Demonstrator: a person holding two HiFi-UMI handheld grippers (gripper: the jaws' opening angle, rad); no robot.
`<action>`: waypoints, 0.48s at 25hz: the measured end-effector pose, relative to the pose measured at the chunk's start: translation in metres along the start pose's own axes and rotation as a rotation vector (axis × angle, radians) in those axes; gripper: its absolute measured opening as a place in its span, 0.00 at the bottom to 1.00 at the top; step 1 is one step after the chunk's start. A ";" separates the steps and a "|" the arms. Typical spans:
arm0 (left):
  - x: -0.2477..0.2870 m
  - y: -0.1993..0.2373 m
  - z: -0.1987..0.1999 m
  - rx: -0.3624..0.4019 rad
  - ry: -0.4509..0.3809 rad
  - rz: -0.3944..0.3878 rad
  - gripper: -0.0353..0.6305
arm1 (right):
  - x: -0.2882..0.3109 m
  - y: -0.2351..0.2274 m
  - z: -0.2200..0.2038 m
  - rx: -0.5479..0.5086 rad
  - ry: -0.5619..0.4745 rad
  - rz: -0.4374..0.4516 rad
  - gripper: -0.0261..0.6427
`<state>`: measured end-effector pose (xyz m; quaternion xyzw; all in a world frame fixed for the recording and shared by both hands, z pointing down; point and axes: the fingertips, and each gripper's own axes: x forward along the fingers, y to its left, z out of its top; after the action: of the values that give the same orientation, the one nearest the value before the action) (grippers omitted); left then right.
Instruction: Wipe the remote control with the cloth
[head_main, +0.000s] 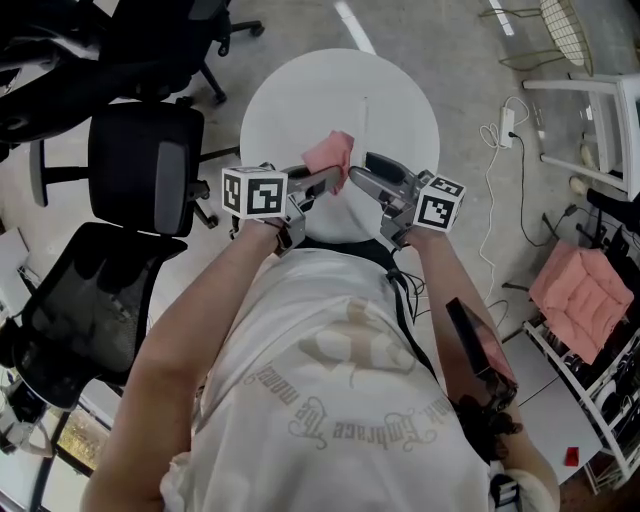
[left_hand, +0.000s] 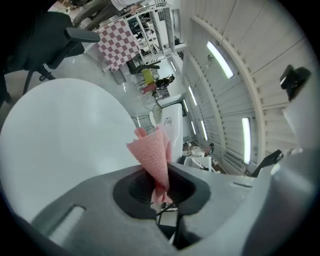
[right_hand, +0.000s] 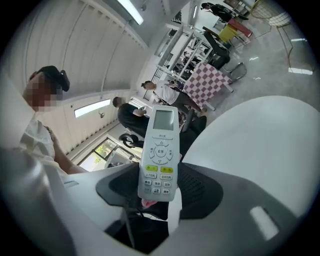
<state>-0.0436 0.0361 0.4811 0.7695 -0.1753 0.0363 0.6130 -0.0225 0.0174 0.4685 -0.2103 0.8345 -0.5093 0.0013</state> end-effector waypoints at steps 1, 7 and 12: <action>-0.001 -0.006 0.000 -0.012 -0.003 -0.038 0.11 | 0.001 0.007 0.004 -0.007 -0.009 0.019 0.41; -0.016 -0.040 0.001 -0.207 -0.049 -0.294 0.11 | 0.000 0.024 0.023 -0.007 -0.096 0.097 0.41; -0.016 -0.051 0.005 -0.196 -0.068 -0.346 0.11 | 0.002 0.034 0.022 -0.007 -0.098 0.147 0.41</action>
<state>-0.0431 0.0445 0.4287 0.7255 -0.0635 -0.1129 0.6759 -0.0316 0.0110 0.4295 -0.1734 0.8485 -0.4937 0.0789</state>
